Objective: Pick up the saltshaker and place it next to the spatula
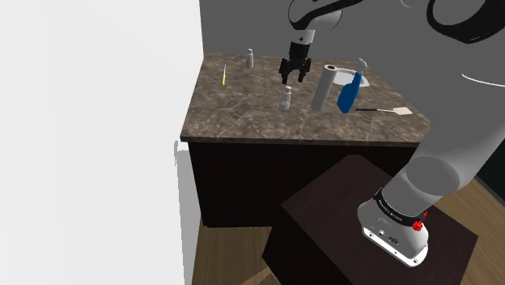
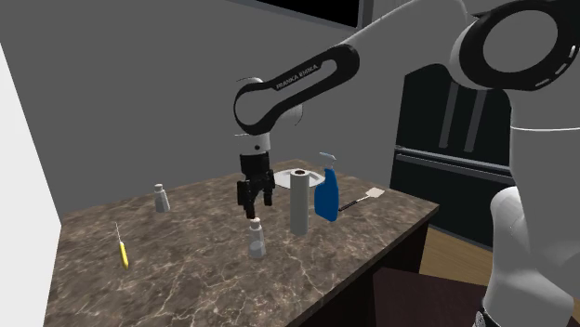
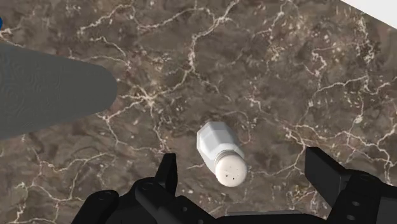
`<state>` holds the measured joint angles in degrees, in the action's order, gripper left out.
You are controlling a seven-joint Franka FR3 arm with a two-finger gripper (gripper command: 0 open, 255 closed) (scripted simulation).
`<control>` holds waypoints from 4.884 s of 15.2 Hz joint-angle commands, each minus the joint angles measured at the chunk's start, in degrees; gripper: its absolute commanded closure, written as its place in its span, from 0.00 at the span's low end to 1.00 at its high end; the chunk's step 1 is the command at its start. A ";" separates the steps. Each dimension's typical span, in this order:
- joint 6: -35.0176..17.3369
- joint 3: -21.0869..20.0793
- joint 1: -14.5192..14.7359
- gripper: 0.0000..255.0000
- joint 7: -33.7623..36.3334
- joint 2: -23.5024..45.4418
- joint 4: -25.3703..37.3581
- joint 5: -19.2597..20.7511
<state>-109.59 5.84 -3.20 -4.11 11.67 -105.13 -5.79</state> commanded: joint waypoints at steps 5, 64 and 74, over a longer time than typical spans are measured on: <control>-2.88 0.02 -0.19 0.00 -0.39 3.46 0.38 -0.32; 19.47 1.81 -2.52 1.00 -2.21 -1.13 17.97 0.81; 20.87 7.10 -10.24 1.00 -15.06 0.46 20.14 1.27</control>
<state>-88.77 12.39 -12.55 -17.67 11.42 -85.63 -4.45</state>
